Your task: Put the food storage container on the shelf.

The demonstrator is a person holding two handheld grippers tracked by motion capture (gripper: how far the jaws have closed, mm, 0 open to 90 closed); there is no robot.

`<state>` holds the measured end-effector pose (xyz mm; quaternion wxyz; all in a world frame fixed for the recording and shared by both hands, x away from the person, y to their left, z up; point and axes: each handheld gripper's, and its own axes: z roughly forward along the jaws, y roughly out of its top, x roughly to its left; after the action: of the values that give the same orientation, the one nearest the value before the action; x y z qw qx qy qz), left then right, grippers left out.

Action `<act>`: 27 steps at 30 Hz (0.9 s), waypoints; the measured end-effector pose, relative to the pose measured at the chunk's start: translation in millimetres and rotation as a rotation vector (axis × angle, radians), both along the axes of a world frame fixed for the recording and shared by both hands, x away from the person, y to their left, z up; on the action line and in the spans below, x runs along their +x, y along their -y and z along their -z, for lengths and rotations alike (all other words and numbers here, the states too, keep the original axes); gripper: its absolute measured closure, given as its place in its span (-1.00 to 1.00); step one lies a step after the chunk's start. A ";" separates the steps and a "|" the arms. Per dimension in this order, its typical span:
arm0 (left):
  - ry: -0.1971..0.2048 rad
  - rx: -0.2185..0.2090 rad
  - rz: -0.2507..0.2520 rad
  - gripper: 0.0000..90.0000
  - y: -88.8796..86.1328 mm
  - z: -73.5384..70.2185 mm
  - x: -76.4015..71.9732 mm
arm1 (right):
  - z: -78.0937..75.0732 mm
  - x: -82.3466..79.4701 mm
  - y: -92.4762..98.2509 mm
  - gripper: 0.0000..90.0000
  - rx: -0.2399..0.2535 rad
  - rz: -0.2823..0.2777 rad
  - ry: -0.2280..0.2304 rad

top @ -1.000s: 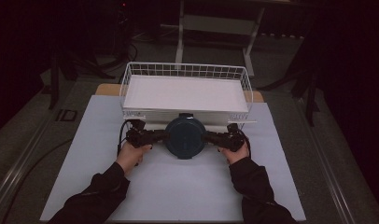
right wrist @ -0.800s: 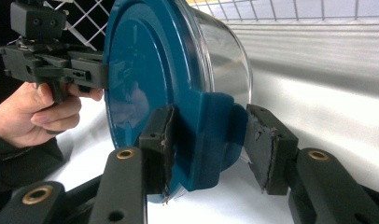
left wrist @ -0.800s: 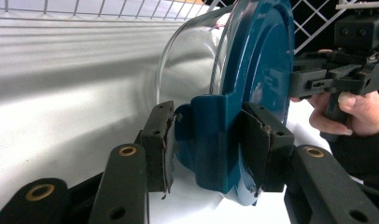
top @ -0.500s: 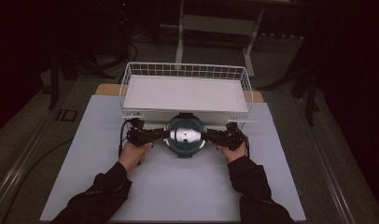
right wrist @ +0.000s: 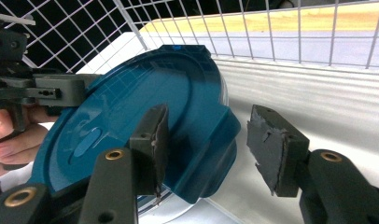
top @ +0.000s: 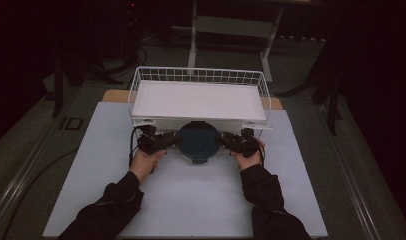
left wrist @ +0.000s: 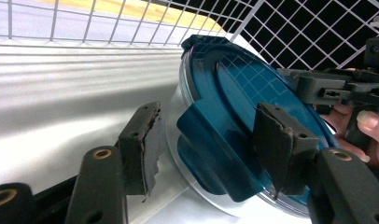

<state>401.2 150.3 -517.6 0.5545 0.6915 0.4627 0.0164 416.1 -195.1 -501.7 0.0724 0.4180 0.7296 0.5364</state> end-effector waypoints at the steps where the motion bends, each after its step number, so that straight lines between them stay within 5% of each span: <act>1: -0.001 -0.002 -0.004 -0.08 1.2 -1.4 -1.2 | -0.8 -1.9 -0.8 0.08 -0.002 0.007 -0.009; 3: 0.008 -0.031 0.002 -0.23 1.7 -2.5 -2.8 | -3.6 -7.2 -2.8 0.06 0.003 0.014 -0.051; 5: 0.057 -0.035 0.051 -0.37 2.7 -7.2 -6.9 | -7.2 -11.2 -2.2 0.01 0.015 -0.004 -0.038; 15: 0.075 -0.020 0.139 -1.00 0.4 -10.4 -21.9 | -12.1 -26.6 -5.5 -0.07 -0.040 -0.025 0.002; 21: 0.121 0.018 0.181 -1.00 -1.4 -16.7 -40.9 | -14.9 -41.9 0.4 -0.06 -0.067 -0.042 -0.005; 27: 0.119 0.050 0.242 -1.00 1.0 -24.2 -62.8 | -15.1 -63.2 -4.5 0.02 -0.055 -0.090 -0.017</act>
<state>338.4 149.3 -493.4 0.5615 0.7536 0.3418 0.0019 352.9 -190.6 -486.5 0.0536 0.3871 0.7626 0.5155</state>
